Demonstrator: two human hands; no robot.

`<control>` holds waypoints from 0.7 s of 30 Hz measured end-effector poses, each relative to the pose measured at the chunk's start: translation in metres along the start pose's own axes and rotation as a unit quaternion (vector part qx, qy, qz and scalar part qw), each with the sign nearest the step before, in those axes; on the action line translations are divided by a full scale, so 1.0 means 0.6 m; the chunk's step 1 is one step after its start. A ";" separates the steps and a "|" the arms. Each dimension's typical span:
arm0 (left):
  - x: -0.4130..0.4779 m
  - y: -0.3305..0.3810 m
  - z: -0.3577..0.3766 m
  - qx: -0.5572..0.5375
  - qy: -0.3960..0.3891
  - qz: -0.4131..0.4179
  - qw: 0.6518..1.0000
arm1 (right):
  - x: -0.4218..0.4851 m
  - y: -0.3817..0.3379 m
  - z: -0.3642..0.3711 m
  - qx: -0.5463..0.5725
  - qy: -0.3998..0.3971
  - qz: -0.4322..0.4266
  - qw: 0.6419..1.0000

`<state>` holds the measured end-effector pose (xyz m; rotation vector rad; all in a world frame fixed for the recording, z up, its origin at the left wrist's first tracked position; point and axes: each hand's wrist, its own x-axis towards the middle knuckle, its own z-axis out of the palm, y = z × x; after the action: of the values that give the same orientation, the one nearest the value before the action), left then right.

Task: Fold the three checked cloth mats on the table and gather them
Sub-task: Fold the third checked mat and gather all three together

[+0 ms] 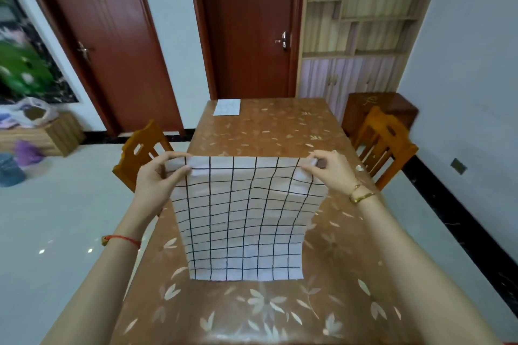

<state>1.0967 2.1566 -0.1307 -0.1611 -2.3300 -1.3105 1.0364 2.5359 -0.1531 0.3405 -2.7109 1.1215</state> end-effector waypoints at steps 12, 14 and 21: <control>0.016 0.110 -0.061 -0.102 -0.005 0.051 0.993 | -0.052 -0.096 -0.207 0.066 -0.111 -0.071 0.989; 0.020 0.121 -0.069 -0.123 -0.006 0.054 0.991 | -0.058 -0.101 -0.228 0.072 -0.105 -0.071 0.989; 0.034 0.129 -0.072 -0.149 -0.019 0.043 0.988 | -0.064 -0.093 -0.260 0.103 -0.067 -0.072 0.990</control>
<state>1.1174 2.1598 -0.0420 -0.3794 -2.1205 -1.6173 1.1021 2.6142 -0.0172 0.6543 -2.6342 1.3835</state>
